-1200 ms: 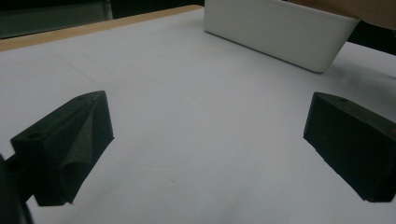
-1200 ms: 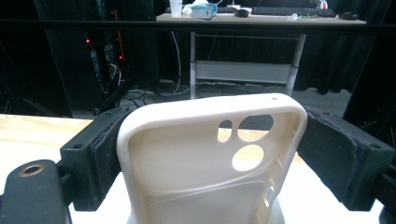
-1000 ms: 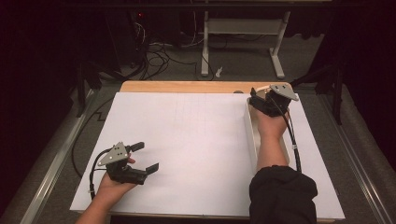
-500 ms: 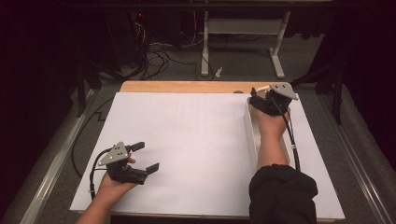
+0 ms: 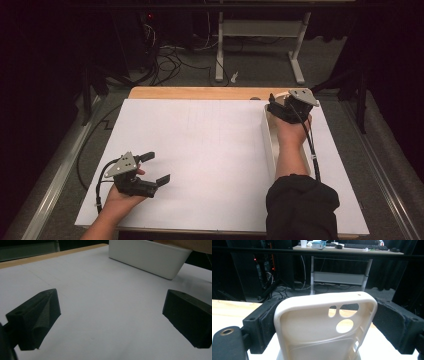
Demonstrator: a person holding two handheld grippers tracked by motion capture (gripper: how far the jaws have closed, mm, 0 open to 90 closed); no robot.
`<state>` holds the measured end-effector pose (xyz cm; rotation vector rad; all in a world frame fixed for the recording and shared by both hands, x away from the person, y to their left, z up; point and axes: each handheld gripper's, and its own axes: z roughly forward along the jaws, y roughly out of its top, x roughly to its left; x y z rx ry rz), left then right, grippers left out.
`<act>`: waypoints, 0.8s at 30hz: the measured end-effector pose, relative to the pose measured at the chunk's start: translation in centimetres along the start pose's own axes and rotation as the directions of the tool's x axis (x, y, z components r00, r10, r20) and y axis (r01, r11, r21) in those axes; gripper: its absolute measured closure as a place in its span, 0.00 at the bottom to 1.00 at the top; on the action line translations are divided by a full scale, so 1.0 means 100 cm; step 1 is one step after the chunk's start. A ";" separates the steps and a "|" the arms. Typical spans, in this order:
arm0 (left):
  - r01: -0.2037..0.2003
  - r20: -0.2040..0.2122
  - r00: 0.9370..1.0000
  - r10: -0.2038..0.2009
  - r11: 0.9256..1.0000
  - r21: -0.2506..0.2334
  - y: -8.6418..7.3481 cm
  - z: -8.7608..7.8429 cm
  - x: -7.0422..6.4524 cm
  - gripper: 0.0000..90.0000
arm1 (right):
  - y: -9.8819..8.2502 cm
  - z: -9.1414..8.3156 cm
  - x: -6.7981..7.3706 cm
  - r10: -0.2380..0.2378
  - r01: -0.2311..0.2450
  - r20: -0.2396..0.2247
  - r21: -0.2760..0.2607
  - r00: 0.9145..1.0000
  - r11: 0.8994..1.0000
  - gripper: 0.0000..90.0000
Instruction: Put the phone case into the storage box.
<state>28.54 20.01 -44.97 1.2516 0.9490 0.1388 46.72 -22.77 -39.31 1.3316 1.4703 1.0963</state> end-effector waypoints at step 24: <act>0.006 0.007 1.000 -0.006 1.000 -0.001 0.001 -0.001 0.000 0.03 | 0.004 0.011 0.009 0.003 -0.003 0.041 0.009 0.999 1.000 0.13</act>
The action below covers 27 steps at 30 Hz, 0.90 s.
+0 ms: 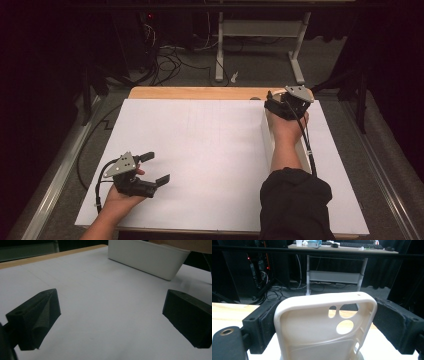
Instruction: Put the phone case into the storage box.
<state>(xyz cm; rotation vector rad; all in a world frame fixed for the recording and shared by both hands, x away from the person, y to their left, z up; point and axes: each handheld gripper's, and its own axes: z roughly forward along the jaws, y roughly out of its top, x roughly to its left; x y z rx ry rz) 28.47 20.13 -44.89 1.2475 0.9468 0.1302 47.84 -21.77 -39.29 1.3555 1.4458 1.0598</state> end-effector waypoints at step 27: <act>-0.001 0.001 1.000 0.001 1.000 0.007 -0.001 0.001 0.000 0.03 | 0.002 0.009 0.003 -0.001 0.001 0.004 0.006 1.000 1.000 0.05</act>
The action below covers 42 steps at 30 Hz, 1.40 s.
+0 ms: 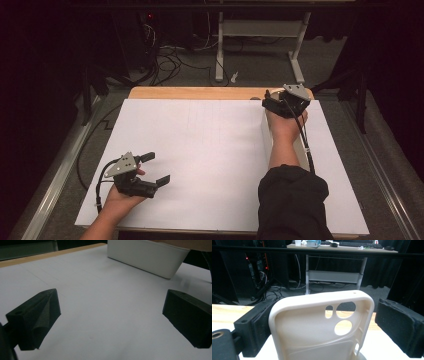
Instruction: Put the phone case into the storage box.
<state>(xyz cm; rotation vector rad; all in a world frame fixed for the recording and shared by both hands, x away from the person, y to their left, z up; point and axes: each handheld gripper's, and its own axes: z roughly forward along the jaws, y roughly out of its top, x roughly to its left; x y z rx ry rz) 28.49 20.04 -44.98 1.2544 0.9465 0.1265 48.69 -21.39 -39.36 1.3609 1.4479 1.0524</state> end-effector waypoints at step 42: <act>-0.001 -0.002 1.000 0.001 1.000 0.002 0.000 0.001 0.000 0.03 | 0.002 -0.040 0.002 0.001 -0.001 -0.109 0.006 0.994 1.000 0.02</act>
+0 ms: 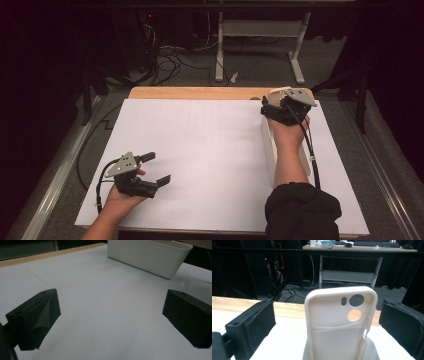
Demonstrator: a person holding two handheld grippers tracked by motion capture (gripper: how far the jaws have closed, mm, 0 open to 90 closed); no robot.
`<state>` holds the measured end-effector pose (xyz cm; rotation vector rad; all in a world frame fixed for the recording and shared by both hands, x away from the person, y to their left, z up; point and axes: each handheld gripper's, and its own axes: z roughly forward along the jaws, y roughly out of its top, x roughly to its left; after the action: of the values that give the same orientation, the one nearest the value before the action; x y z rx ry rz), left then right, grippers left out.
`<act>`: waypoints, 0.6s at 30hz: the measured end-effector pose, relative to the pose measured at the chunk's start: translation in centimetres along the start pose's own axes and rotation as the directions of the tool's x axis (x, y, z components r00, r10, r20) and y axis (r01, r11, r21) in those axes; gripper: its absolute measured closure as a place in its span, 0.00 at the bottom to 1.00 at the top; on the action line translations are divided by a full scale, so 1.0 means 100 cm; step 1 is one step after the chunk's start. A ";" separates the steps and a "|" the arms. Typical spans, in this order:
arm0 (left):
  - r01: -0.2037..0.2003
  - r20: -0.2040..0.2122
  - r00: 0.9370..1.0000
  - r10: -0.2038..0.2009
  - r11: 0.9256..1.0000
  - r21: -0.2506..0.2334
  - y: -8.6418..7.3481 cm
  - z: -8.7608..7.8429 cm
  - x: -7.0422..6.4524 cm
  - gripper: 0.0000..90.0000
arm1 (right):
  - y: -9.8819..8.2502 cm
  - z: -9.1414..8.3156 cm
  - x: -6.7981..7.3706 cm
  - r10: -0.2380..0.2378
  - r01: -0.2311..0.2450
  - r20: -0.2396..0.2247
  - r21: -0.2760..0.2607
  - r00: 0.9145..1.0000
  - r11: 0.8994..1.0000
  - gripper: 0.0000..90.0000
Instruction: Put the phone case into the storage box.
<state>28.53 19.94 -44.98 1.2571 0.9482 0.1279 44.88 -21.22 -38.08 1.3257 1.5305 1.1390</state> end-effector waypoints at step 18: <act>-0.006 0.000 1.000 0.006 1.000 0.000 0.000 0.001 -0.001 0.03 | -0.001 -0.021 -0.011 -0.001 0.001 -0.129 0.005 0.992 1.000 0.61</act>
<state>28.55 19.76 -44.97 1.2597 0.9442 0.1323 42.99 -22.60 -37.62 1.2759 1.6268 1.2414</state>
